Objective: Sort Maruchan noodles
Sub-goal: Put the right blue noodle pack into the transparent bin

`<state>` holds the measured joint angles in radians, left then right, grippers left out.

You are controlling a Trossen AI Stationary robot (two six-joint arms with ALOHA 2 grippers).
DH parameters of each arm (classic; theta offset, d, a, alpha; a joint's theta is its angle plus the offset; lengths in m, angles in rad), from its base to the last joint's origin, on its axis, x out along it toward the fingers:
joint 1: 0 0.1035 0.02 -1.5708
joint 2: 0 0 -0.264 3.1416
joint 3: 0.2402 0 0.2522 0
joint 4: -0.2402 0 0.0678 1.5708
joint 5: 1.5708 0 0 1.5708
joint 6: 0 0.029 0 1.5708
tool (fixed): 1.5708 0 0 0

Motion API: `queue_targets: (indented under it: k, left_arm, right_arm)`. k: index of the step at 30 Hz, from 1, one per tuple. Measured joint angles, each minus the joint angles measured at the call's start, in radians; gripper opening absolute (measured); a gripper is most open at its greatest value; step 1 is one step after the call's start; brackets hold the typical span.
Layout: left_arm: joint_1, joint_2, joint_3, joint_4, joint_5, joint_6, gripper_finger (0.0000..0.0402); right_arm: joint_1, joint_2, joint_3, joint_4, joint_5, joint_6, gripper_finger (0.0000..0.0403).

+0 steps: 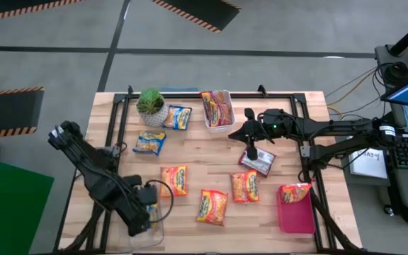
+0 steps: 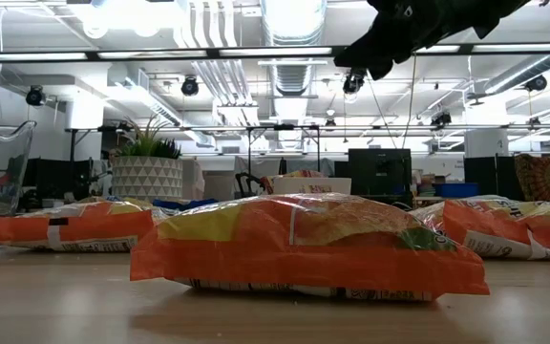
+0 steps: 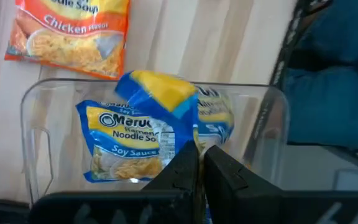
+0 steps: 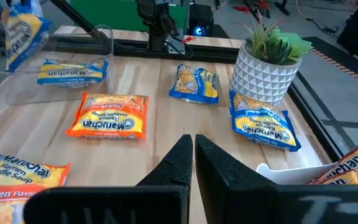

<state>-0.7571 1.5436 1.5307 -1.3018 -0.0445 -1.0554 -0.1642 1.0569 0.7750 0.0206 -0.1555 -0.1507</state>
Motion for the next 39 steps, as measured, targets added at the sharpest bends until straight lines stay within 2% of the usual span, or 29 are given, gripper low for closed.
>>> queue_targets:
  k: [7,13,18,21,23,26,29,31,33,39]
  left_arm:
    - [-0.011,0.11,-0.002,0.017,0.141,0.052,0.0]
    - [-0.005,0.176,-0.002,0.013,0.165,0.025,0.0006]
    - [-0.009,0.232,0.0,-0.044,0.207,0.031,0.0047]
    - [-0.017,0.269,0.0,-0.164,0.273,0.056,0.0083]
    - [-0.018,0.284,0.0,-0.249,0.275,0.068,0.0106]
    - [-0.014,0.298,0.0,-0.258,0.252,0.129,0.013]
    - [-0.019,0.303,-0.001,-0.207,0.13,0.202,0.0132]
    - [-0.021,0.303,-0.004,-0.205,0.027,0.207,0.0123]
    - [-0.021,0.303,-0.012,-0.206,-0.032,0.201,0.0108]
    - [-0.032,0.302,-0.061,-0.108,-0.029,0.17,0.0049]
  right_arm:
    - [0.0,0.0,0.0,0.014,0.0,-0.009,0.0009]
    - [0.0,0.0,0.0,0.015,0.0,-0.02,0.0009]
    - [0.0,0.0,0.0,0.019,0.0,-0.023,0.0009]
    - [0.0,0.0,0.0,0.021,0.0,-0.025,0.0009]
    - [0.0,0.0,0.0,0.021,0.0,-0.025,0.0009]
    - [0.0,0.0,0.0,0.021,0.0,-0.025,0.0009]
    - [0.0,0.0,0.0,0.021,0.0,-0.025,0.0009]
    - [0.0,0.0,0.0,0.021,0.0,-0.026,0.0009]
    - [0.0,0.0,0.001,0.021,0.0,-0.027,0.0009]
    - [0.0,0.0,0.001,0.021,0.0,-0.026,0.0009]
